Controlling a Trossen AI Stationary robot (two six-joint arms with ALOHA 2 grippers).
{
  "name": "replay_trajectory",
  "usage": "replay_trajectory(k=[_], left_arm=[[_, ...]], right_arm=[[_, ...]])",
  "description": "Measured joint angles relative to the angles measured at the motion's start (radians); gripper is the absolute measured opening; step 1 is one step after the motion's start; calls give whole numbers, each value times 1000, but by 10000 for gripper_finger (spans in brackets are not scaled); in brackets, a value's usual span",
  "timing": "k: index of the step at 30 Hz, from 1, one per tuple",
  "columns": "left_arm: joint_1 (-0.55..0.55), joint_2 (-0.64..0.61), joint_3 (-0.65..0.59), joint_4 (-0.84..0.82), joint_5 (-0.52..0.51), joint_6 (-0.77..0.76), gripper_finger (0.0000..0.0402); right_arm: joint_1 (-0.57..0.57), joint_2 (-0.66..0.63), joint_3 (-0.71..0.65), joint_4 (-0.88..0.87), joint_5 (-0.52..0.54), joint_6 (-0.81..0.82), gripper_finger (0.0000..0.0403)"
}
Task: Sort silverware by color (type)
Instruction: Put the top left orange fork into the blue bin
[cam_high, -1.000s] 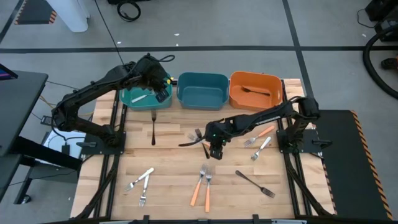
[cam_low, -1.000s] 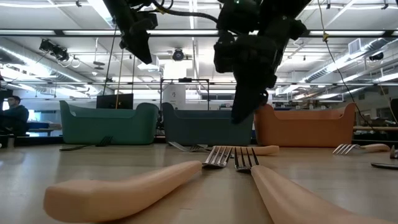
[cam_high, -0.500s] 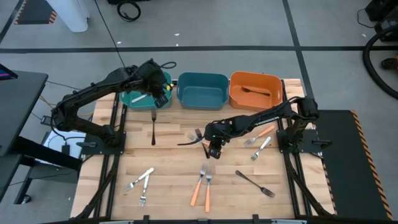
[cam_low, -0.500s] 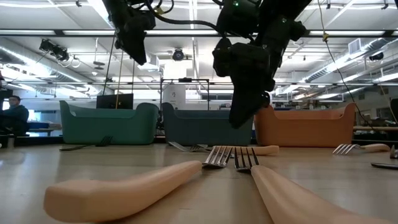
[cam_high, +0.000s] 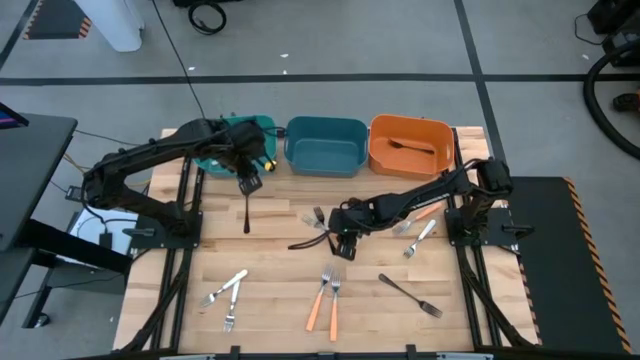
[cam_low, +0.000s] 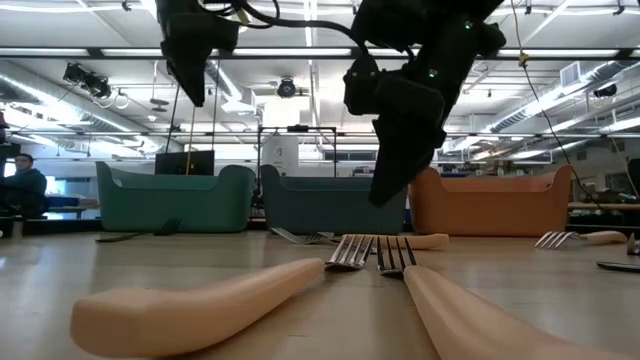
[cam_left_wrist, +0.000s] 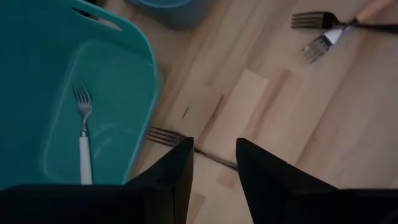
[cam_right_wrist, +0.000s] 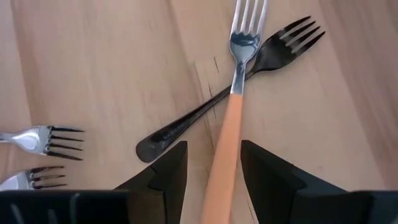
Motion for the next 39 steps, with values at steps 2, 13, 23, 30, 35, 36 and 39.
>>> replay_trajectory(k=[2, 13, 23, 30, 35, 36, 39], left_arm=[[-17, 0, 0, -5, 0, -8, 130], [-92, 0, 0, -3, 0, -79, 130], [-100, 0, -1, 10, 0, -76, 130], [-99, 0, -1, 28, -1, -71, 130], [-99, 0, -1, 37, -1, -70, 130], [-99, 0, -1, 40, -1, -70, 130], [-99, 1, -1, 41, -1, -69, 130]], right_arm=[[11, 0, 0, -1, 29, -4, 157], [19, 0, -68, 43, 85, 32, 157], [22, 0, -101, 55, 61, 82, 157], [23, 16, -101, 105, 73, 78, 157], [25, 75, -100, 129, 57, 76, 157], [26, 82, -99, 130, 61, 84, 157], [26, 104, -96, 125, 69, 115, 157]])
